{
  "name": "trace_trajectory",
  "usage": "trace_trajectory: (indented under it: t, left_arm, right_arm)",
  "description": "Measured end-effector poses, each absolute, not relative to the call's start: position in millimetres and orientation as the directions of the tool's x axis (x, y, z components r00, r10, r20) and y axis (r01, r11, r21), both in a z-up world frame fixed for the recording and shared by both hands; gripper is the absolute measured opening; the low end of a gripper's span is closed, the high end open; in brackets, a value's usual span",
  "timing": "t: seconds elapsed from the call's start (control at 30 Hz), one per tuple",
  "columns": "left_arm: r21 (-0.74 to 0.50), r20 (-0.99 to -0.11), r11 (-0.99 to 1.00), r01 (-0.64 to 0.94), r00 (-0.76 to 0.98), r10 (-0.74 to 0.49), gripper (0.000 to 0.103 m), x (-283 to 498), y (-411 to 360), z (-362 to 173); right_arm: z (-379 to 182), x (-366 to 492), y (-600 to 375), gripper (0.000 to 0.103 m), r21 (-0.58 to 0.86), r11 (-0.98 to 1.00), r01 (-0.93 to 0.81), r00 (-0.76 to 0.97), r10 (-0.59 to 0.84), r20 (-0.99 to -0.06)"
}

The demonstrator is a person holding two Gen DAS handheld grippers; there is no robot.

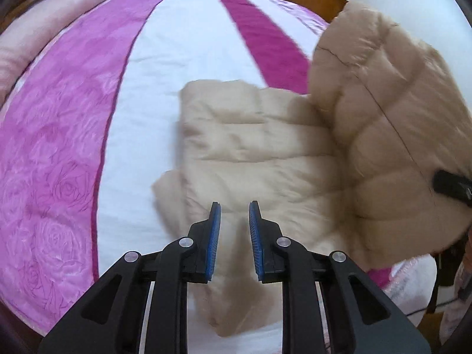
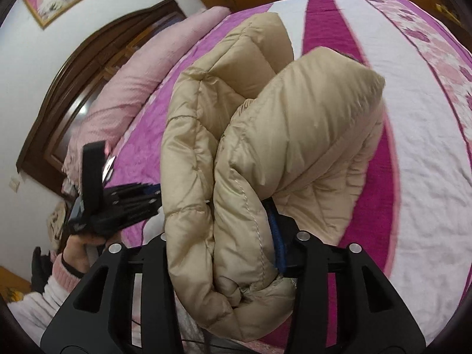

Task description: Fold large clothes

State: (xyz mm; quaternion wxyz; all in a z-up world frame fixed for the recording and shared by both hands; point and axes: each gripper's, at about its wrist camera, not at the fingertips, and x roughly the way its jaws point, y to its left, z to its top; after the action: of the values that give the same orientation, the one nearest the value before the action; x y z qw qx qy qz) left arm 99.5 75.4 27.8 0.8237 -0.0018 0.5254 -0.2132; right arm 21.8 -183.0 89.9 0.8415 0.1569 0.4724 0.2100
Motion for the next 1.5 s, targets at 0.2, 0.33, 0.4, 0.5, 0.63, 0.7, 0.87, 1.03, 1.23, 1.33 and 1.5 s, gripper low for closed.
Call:
trace_trajectory:
  t: [0.2, 0.33, 0.4, 0.5, 0.63, 0.7, 0.87, 1.03, 1.23, 1.33, 1.5]
  left_arm:
    - [-0.244, -0.865, 0.896, 0.371, 0.335, -0.374, 0.02, 115, 72, 11]
    - [-0.248, -0.847, 0.877, 0.411, 0.347, -0.402, 0.02, 116, 80, 9]
    - [-0.242, -0.842, 0.874, 0.422, 0.355, -0.405, 0.02, 119, 84, 10]
    - [-0.204, -0.846, 0.88, 0.429, 0.374, -0.379, 0.02, 129, 93, 8]
    - [-0.166, -0.859, 0.904, 0.394, 0.393, -0.329, 0.02, 132, 109, 1]
    - [-0.176, -0.86, 0.915, 0.364, 0.395, -0.323, 0.02, 128, 119, 1]
    - [-0.169, -0.846, 0.937, 0.307, 0.443, -0.297, 0.023, 112, 139, 16]
    - [-0.151, -0.818, 0.945, 0.291, 0.5, -0.285, 0.046, 100, 137, 40]
    - [-0.174, -0.784, 0.938, 0.299, 0.534, -0.315, 0.051, 90, 117, 68]
    - [-0.207, -0.768, 0.923, 0.323, 0.531, -0.358, 0.053, 90, 99, 79]
    - [-0.19, -0.772, 0.899, 0.395, 0.506, -0.385, 0.054, 89, 56, 86]
  right_arm:
    - [79, 39, -138, 0.051, 0.453, 0.854, -0.257, 0.392, 0.52, -0.759]
    - [64, 50, -106, 0.057, 0.438, 0.853, -0.283, 0.332, 0.515, -0.79]
    - [55, 55, -90, 0.062, 0.436, 0.85, -0.295, 0.301, 0.516, -0.802]
    - [40, 59, -75, 0.064, 0.45, 0.845, -0.29, 0.268, 0.523, -0.809]
    - [26, 64, -65, 0.067, 0.465, 0.837, -0.288, 0.25, 0.534, -0.808]
    - [20, 65, -63, 0.067, 0.472, 0.835, -0.285, 0.246, 0.539, -0.805]
    - [19, 57, -71, 0.083, 0.494, 0.809, -0.319, 0.255, 0.576, -0.777]
    - [34, 43, -88, 0.084, 0.569, 0.777, -0.27, 0.287, 0.629, -0.723]
    - [70, 18, -119, 0.085, 0.595, 0.747, -0.297, 0.345, 0.665, -0.662]
    - [83, 7, -144, 0.085, 0.586, 0.756, -0.291, 0.397, 0.653, -0.645]
    - [81, 5, -207, 0.086, 0.598, 0.777, -0.198, 0.471, 0.61, -0.637]
